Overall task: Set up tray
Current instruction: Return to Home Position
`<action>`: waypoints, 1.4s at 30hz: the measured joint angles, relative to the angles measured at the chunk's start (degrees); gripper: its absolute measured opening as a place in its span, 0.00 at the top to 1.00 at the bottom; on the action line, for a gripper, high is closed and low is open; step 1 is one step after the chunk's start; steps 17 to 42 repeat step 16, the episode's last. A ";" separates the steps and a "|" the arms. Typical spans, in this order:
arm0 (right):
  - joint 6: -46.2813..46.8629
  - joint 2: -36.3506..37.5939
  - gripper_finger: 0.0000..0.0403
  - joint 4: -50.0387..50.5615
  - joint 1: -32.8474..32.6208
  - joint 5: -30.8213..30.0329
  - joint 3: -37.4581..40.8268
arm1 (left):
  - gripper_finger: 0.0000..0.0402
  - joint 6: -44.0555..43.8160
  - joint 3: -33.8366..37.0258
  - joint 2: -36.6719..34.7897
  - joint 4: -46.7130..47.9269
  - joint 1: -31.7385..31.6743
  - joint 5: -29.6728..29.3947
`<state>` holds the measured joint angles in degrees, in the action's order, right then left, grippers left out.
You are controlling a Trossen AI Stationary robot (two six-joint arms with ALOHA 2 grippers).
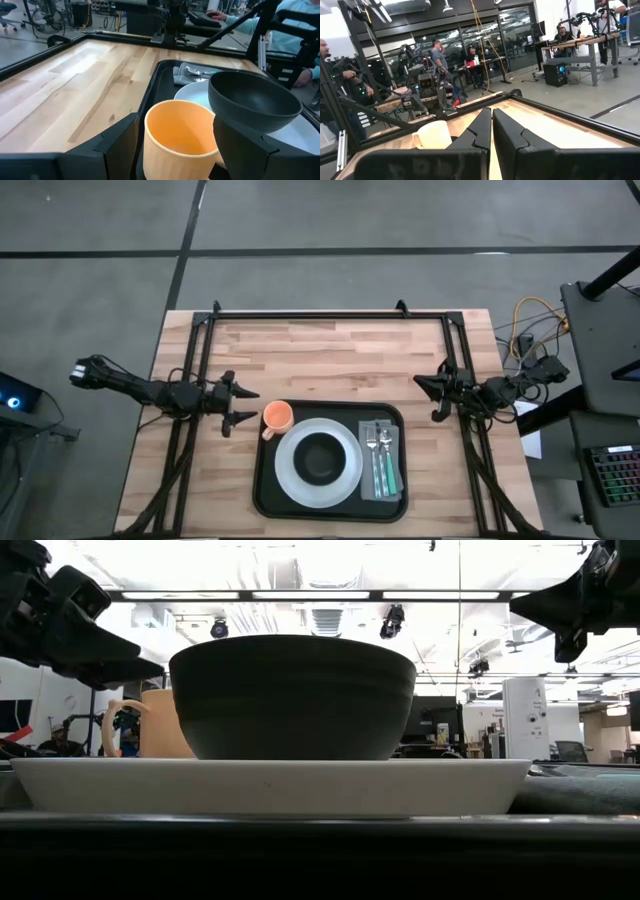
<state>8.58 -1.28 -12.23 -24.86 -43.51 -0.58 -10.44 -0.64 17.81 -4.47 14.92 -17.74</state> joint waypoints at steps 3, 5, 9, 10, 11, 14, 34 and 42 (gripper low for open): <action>0.00 0.00 0.98 0.00 0.00 0.00 0.00 | 0.41 0.01 0.00 0.74 0.00 0.02 0.00; 0.00 0.00 0.98 0.00 0.00 0.00 0.00 | 0.41 0.01 0.00 1.21 0.00 0.01 0.00; 0.00 0.00 0.98 0.00 0.00 0.00 0.00 | 0.41 0.00 0.00 2.06 0.00 0.02 0.00; 0.00 0.00 0.98 0.00 0.00 0.00 0.00 | 0.41 0.00 0.00 2.25 0.00 0.02 0.02; -0.01 0.00 0.98 0.00 0.00 0.00 0.00 | 0.41 0.00 0.00 2.47 0.00 0.02 0.01; -0.01 0.00 0.98 -0.01 0.00 0.00 0.00 | 0.41 0.01 0.00 2.57 0.00 0.02 0.02; 0.00 0.00 0.98 -0.01 0.00 0.00 0.00 | 0.41 0.01 0.00 2.57 0.00 0.01 0.02; 0.00 0.00 0.98 -0.01 0.00 0.00 0.00 | 0.41 0.01 0.00 2.57 0.00 0.01 0.02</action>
